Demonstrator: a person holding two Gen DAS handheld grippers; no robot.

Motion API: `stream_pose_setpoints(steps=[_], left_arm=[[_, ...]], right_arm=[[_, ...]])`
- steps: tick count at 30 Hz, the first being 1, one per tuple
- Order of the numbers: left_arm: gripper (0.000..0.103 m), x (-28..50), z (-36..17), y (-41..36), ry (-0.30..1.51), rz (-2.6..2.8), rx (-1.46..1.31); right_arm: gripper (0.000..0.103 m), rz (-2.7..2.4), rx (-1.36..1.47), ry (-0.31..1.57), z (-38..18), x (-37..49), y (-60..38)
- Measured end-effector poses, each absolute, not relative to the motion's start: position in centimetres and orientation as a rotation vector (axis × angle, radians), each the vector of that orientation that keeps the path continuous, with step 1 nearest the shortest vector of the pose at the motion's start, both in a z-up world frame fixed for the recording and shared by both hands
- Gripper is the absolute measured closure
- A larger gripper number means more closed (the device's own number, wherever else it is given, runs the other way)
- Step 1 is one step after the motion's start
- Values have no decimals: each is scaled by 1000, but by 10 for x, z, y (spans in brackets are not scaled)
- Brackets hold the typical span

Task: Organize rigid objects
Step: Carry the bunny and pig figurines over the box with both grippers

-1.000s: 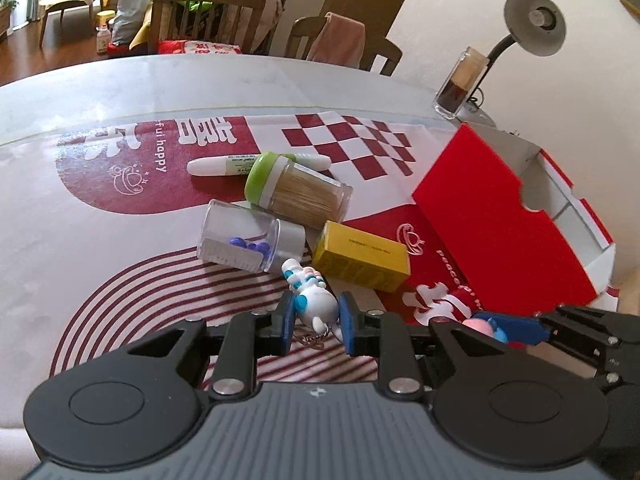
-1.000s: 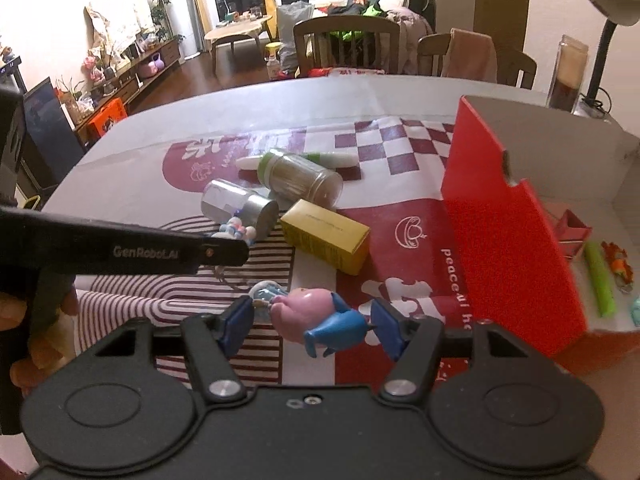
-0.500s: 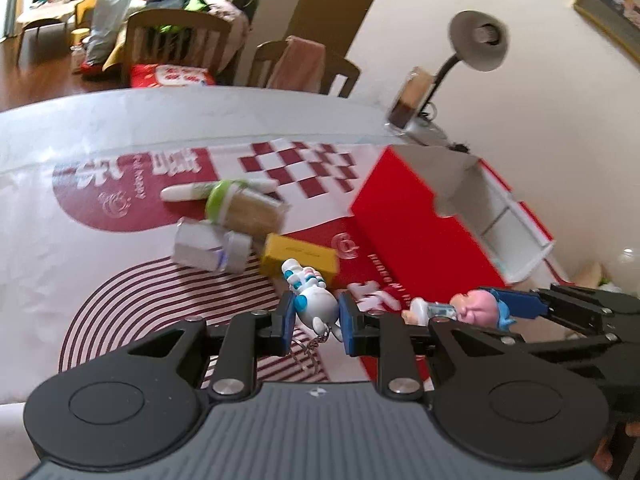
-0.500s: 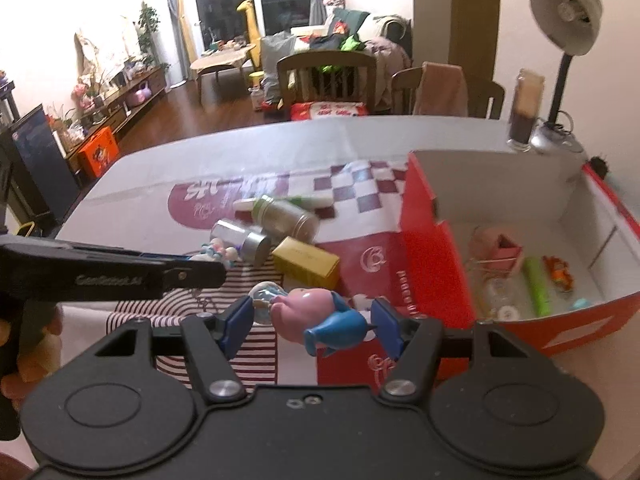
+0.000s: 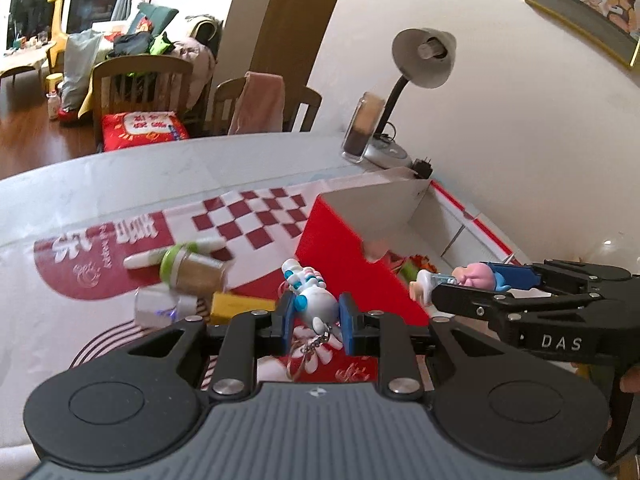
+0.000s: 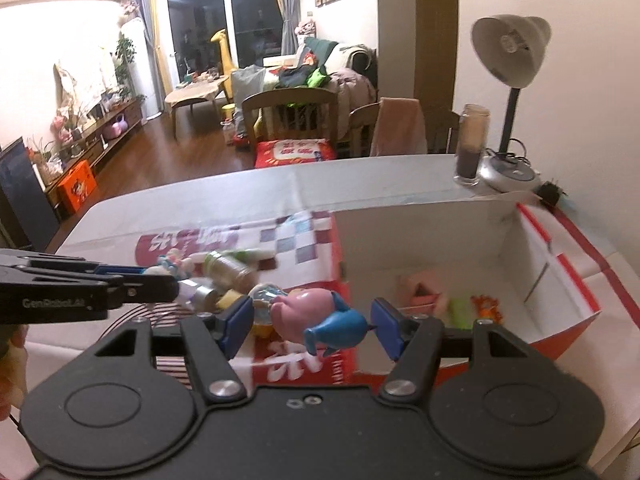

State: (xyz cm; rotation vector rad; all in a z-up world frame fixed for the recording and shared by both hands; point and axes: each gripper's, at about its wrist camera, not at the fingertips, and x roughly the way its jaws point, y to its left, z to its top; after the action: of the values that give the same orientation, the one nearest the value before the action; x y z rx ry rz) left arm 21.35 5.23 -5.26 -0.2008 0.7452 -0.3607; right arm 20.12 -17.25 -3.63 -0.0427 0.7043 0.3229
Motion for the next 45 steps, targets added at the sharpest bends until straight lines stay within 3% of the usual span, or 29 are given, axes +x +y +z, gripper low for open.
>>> stream_pose_setpoints(steps=[24, 45], left_arm=[[80, 299, -73, -117, 856, -382, -111], [80, 366, -131, -200, 1021, -407, -16]], right_arm=[[39, 274, -55, 757, -64, 308, -323], [39, 320, -204, 960, -121, 391, -312]])
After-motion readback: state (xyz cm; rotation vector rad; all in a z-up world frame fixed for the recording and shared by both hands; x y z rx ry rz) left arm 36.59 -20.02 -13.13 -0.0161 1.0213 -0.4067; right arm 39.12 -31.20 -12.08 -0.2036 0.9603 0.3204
